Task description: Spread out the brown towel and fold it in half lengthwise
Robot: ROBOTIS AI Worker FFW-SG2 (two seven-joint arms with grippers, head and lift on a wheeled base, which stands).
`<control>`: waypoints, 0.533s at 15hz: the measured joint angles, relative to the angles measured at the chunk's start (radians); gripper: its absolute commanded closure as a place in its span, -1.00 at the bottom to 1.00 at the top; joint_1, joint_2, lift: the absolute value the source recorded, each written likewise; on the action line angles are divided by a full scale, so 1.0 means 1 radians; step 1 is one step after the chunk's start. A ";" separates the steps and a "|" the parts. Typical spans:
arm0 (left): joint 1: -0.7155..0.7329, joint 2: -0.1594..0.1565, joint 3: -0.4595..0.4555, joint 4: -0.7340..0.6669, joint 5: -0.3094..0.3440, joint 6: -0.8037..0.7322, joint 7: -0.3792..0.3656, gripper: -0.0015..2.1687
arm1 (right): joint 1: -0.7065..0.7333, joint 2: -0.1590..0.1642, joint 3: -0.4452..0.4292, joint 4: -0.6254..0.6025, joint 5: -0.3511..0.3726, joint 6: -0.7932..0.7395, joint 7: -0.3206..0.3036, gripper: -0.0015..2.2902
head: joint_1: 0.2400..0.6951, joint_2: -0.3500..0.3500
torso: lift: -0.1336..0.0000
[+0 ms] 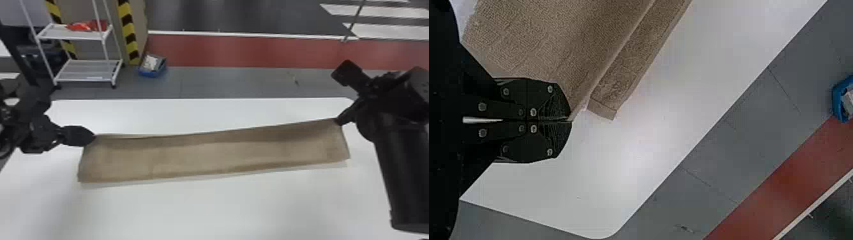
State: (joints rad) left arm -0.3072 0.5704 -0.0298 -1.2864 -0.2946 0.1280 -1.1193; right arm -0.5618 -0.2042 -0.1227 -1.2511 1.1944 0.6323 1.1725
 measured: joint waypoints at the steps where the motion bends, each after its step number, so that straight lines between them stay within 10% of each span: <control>1: -0.001 -0.001 -0.004 0.000 0.000 -0.002 0.001 0.70 | -0.005 0.003 0.009 0.014 0.006 -0.008 -0.009 0.40 | 1.00 -0.18 | -0.87; 5: -0.001 -0.004 -0.010 0.001 0.000 -0.003 0.008 0.70 | -0.031 0.017 0.023 0.073 0.028 -0.031 -0.039 0.38 | 1.00 -0.17 | -0.87; 8: -0.001 -0.005 -0.010 0.007 0.000 -0.019 0.018 0.70 | -0.040 0.021 0.029 0.099 0.044 -0.032 -0.077 -0.67 | 1.00 -0.17 | -0.87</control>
State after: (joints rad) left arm -0.3084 0.5657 -0.0399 -1.2791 -0.2941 0.1089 -1.1017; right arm -0.6014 -0.1834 -0.0932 -1.1516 1.2383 0.6001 1.0956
